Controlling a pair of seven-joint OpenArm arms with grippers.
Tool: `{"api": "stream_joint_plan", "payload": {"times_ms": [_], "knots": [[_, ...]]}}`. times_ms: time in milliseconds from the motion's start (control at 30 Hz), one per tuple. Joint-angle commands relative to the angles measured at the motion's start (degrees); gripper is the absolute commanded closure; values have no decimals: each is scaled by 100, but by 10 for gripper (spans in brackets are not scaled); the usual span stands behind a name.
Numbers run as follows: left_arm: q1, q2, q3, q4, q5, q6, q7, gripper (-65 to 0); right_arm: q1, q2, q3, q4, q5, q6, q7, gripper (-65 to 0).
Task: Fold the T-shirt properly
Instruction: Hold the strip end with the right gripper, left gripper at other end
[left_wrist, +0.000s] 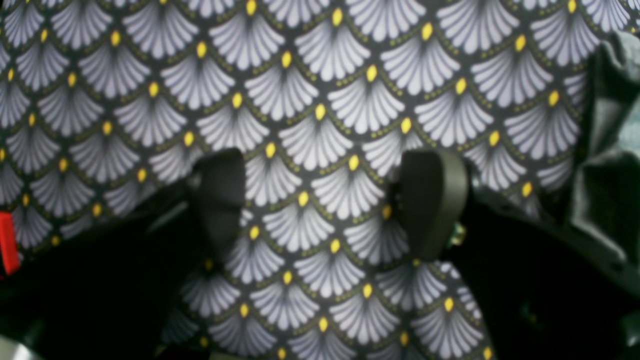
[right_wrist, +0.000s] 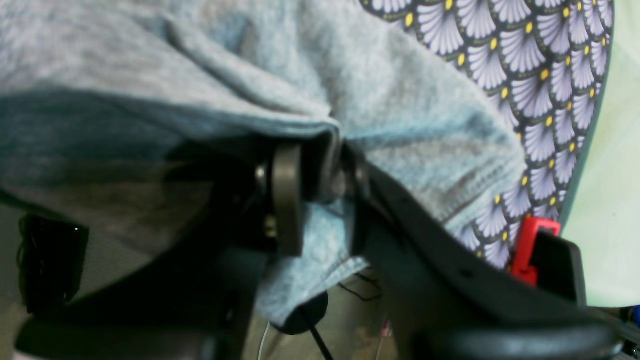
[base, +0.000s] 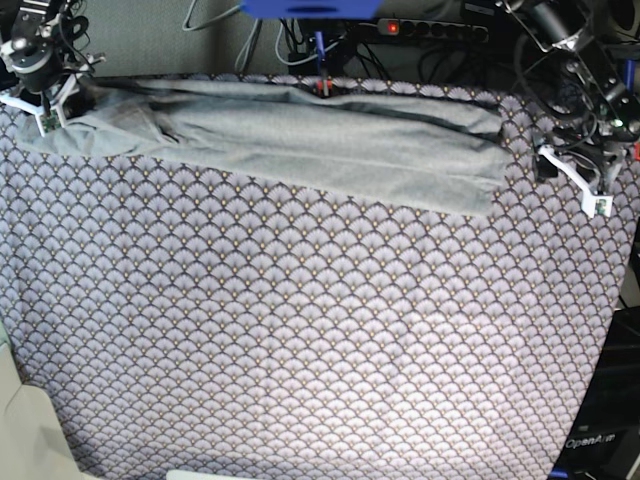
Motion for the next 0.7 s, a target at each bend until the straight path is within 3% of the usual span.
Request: {"api": "stream_joint_plan", "payload": {"times_ms": [0, 500, 667], "knots": [[-71, -94, -8, 89, -75, 10, -95, -479, -24, 48, 41, 86, 36, -42, 82, -146], [-71, -76, -8, 89, -83, 10, -95, -479, -33, 31, 32, 209, 44, -42, -199, -147], [-71, -85, -8, 89, -83, 10, -95, -479, -85, -189, 129, 895, 53, -42, -225, -147]]}}
